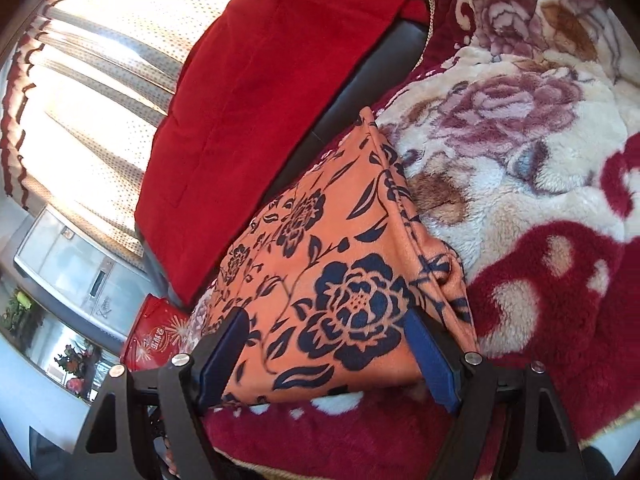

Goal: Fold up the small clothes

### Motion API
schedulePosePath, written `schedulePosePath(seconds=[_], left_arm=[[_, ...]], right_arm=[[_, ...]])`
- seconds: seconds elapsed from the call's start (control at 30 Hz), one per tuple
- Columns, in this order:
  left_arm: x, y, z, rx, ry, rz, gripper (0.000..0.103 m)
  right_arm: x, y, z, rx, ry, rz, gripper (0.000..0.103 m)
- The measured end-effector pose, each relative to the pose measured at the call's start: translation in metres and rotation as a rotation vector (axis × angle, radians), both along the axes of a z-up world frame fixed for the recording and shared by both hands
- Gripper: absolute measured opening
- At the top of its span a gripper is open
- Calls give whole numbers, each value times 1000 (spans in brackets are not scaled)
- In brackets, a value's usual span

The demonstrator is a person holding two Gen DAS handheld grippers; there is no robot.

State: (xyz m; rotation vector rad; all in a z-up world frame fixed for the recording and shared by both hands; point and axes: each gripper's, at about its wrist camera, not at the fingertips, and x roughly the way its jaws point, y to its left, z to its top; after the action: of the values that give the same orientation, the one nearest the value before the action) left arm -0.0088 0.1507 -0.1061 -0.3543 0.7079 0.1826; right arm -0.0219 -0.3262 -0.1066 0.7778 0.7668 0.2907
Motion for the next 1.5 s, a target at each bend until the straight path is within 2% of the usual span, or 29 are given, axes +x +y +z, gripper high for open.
schedulePosePath(seconds=[0.07, 0.3, 0.5, 0.8, 1.07, 1.2, 1.3, 1.37, 1.43, 1.47, 1.5], left_arm=[[-2, -21, 11, 44, -15, -43, 68], [15, -67, 18, 93, 31, -133, 68], [26, -80, 10, 111, 112, -138, 68], [36, -89, 10, 138, 138, -139, 68], [46, -93, 11, 150, 145, -146, 68], [51, -94, 10, 166, 153, -151, 68], [46, -92, 20, 169, 86, -121, 68], [45, -92, 21, 161, 58, -118, 70], [53, -98, 10, 177, 103, -152, 74], [61, -104, -5, 213, 164, -187, 74], [64, -107, -11, 235, 176, -202, 75]], right_arm=[[-9, 1, 1, 0, 6, 0, 82], [-27, 0, -20, 55, 82, -29, 82], [-21, -12, -28, 127, 107, -68, 82], [-4, -16, -28, 186, 154, -132, 85], [8, -15, -24, 191, 187, -170, 86], [16, -13, -20, 151, 194, -187, 84], [21, -9, -18, 123, 203, -193, 83], [23, -7, -16, 105, 201, -200, 79], [26, -5, -15, 91, 207, -206, 76], [28, -3, -14, 85, 211, -207, 76], [30, -3, -14, 76, 215, -211, 76]])
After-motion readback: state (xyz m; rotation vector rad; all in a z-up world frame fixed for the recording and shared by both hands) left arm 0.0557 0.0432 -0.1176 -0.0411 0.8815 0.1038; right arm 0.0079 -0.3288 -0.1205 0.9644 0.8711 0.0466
